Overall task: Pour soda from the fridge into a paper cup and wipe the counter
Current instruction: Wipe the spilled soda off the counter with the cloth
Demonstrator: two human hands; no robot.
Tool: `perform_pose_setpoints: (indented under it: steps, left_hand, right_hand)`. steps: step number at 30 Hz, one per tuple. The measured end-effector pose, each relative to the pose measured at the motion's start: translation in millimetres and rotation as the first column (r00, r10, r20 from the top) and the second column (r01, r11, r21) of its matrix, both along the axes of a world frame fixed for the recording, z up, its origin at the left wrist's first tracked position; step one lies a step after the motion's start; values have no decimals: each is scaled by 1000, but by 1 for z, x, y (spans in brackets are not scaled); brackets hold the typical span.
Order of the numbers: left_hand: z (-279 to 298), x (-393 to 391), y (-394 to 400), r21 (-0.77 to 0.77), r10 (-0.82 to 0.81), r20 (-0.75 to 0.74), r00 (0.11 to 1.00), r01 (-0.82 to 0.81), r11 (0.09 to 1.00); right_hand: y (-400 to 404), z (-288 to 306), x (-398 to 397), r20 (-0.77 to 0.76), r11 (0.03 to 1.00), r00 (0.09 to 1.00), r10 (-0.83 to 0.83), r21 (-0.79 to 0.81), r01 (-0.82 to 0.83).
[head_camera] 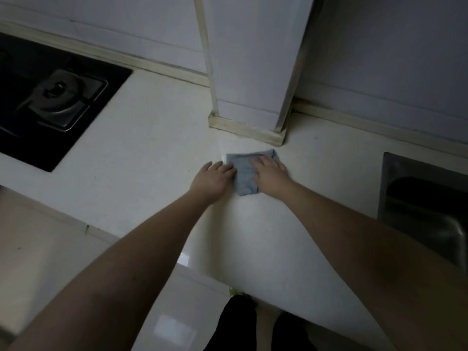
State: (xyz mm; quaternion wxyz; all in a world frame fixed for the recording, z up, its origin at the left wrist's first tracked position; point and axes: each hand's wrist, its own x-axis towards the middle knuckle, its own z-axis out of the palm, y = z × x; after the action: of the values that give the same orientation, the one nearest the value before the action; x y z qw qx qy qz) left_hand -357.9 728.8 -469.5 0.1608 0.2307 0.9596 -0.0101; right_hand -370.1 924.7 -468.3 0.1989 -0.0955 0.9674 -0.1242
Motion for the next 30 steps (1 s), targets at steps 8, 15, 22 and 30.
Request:
perform_pose_setpoints:
  steps: [8, 15, 22, 30]
  left_hand:
    - [-15, 51, -83, 166, 14, -169, 985, 15, 986]
    - [-12, 111, -112, 332, 68, -183, 981, -4, 943]
    - [-15, 161, -105, 404, 174, -65, 983, -133, 905]
    - [-15, 186, -50, 392, 160, -44, 986, -130, 911]
  right_hand:
    - [-121, -11, -11, 50, 962, 978, 201, 181, -207]
    - [-151, -18, 51, -87, 876, 889, 450, -147, -459]
    - [-136, -32, 114, -225, 841, 857, 463, -193, -505]
    - [-71, -49, 145, -216, 867, 856, 470, -72, -494]
